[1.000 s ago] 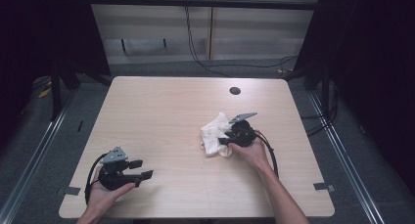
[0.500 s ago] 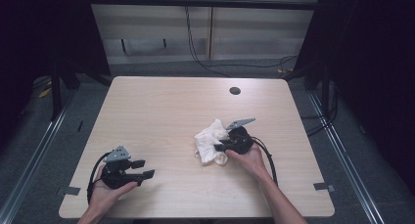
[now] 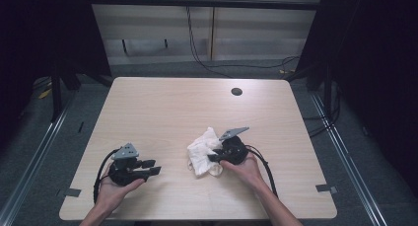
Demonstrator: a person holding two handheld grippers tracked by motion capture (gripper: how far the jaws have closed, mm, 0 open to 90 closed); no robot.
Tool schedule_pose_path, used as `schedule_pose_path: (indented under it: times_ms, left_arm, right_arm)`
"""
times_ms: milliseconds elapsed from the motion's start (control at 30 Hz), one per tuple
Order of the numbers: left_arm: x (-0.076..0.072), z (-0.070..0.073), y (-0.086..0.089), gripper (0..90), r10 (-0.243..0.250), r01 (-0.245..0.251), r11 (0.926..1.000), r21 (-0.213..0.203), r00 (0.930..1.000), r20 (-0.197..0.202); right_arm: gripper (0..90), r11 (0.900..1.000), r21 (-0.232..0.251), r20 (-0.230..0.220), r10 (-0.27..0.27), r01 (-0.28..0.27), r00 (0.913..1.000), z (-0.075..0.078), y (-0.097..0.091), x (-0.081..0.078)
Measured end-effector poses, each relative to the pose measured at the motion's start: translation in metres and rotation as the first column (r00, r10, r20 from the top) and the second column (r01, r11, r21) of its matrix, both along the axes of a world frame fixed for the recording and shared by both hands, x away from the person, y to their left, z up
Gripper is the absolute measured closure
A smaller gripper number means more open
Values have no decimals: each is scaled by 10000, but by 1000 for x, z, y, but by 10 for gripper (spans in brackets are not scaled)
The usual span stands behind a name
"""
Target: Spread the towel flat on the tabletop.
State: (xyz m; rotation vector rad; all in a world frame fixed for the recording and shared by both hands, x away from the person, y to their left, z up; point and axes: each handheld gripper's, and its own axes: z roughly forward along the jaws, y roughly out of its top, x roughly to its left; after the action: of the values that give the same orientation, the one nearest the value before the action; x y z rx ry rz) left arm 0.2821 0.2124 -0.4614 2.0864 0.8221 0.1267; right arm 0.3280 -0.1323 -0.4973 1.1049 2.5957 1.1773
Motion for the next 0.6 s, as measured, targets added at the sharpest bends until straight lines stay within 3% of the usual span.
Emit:
schedule_pose_path:
  times_ms: [133, 167, 333, 433, 500, 600]
  left_arm:
    - [3, 3, -13, 673, -362, 362, 9993, 26, 9993, 99]
    - [5, 6, -22, 704, -615, 614, 9981, 73, 9979, 199]
    - [12, 8, -44, 749, -954, 954, 9954, -5, 9953, 196]
    - [18, 6, -54, 712, -912, 913, 9958, -48, 9957, 143]
    - [20, 5, -59, 703, -989, 991, 9950, -124, 9949, 175]
    - [20, 6, -68, 725, -1353, 1358, 9905, -208, 9905, 235]
  right_arm:
    - [652, 10000, 16, -65, -46, 46, 10000, 4, 7, -9]
    - [617, 9996, 259, -72, 125, -123, 9999, 5, 10, -13]
    - [559, 9984, 457, -72, 345, -341, 9994, 14, 14, -23]
    - [530, 9958, 845, 253, 339, -360, 9991, 24, 8, -26]
    - [522, 9953, 894, 496, 318, -362, 9983, 30, 0, -29]
    - [545, 9965, 784, 514, 237, -277, 9984, 34, -16, -33]
